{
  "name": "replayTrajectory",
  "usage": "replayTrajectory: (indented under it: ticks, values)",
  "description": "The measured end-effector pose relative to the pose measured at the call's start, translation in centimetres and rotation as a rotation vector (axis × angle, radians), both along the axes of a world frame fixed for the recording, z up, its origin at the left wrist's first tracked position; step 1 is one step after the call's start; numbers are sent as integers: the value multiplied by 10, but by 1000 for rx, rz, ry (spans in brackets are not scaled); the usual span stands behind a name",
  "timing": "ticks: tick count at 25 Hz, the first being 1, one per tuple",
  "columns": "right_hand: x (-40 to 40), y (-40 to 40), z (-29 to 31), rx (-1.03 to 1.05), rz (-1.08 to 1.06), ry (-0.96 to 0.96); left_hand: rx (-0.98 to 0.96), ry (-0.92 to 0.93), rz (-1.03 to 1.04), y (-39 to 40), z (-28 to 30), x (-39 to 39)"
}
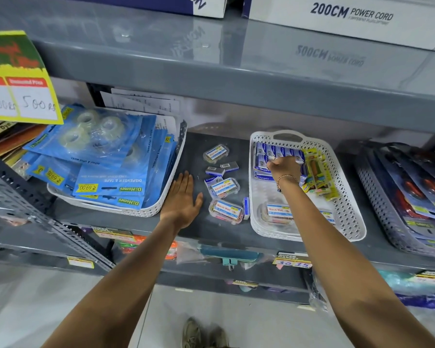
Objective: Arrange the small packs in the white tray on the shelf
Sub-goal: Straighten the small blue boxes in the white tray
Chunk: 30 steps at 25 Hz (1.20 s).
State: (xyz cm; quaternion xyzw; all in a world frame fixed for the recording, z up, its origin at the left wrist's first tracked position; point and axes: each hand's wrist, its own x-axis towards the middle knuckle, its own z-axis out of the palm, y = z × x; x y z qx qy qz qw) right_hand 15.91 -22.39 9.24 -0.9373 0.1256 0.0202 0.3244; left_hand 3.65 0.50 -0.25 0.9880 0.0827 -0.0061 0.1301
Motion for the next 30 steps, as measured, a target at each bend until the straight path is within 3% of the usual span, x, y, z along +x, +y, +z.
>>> replayTrajectory:
  ticks: [6, 10, 12, 14, 19, 21, 30]
  values:
    - [-5, 5, 6, -93, 113, 3, 2, 5, 0, 1, -2, 1]
    - [-20, 20, 7, -211, 207, -155, -3, 11, -5, 1, -1, 1]
    - [-34, 31, 6, -226, 352, -193, 4, 12, -9, 0, 0, 1]
    - [-48, 42, 6, -297, 508, -162, 20, 16, -8, 0, 0, 0]
    - [-69, 56, 10, -948, 776, -25, 26, 20, -8, 1, -2, 2]
    - [-76, 57, 8, -1114, 832, 47, 31, 20, -8, 1, -4, 3]
    - [-91, 54, 9, -1172, 845, 204, 47, 35, 1, 3, -8, 6]
